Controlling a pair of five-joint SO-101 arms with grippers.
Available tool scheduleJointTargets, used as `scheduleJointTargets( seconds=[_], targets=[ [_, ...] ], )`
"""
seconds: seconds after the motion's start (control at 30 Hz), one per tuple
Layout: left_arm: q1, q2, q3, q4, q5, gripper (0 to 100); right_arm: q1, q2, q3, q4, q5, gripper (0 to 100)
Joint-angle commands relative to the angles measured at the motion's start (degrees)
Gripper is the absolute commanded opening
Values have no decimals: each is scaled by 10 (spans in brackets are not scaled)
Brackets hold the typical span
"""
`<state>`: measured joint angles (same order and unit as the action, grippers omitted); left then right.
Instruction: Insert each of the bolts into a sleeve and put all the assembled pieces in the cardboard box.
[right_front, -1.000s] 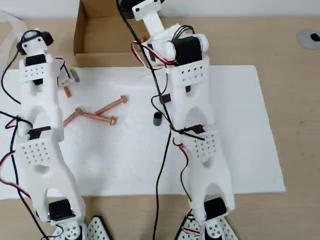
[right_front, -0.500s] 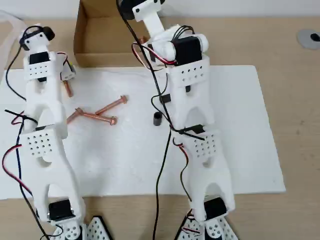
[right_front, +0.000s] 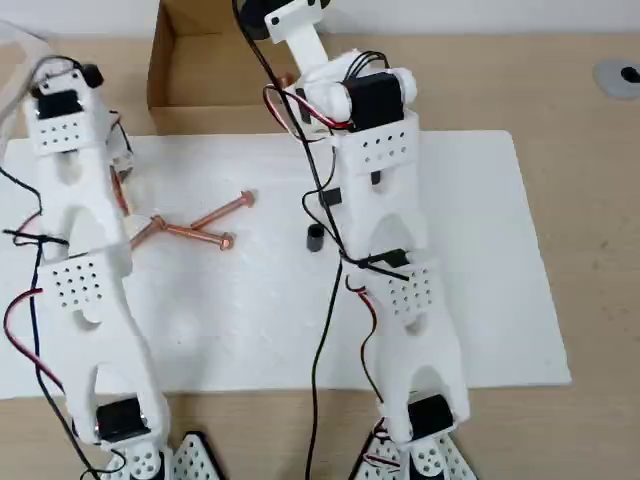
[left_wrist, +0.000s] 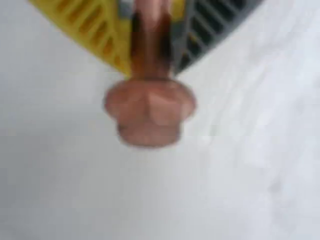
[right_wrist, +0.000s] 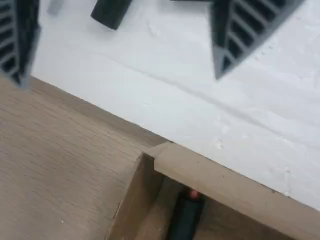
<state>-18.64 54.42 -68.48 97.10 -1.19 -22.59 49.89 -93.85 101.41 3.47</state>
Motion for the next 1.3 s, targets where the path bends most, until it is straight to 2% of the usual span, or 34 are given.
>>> scheduleJointTargets(
  seconds=[0.0, 0.13, 0.3, 0.47, 0.63, 0.73, 0.87, 1.03, 1.27],
  targets=[
    [-20, -22, -176, 37, -5, 5, 6, -45, -9, 11, 3, 278],
    [-47, -101, -206, 37, -6, 2, 6, -45, -5, 11, 3, 278],
    [-58, -218, -109, 37, -27, 2, 2, -49, 87, 11, -11, 278],
    [-40, -405, 126, 37, -77, 3, -28, -77, 234, 12, -105, 278],
    [8, -650, 415, 30, -118, 9, -82, -205, 461, 11, -143, 278],
    [19, -785, 576, -33, -119, 9, -95, -283, 575, 10, -145, 278],
    [22, -931, 777, -149, -120, 9, -80, -313, 662, -12, -160, 278],
    [23, -1042, 952, -236, -120, 7, -69, -306, 717, -62, -320, 278],
    [18, -1110, 1000, -237, -118, 7, -65, -276, 721, -162, -484, 278]
  ],
)
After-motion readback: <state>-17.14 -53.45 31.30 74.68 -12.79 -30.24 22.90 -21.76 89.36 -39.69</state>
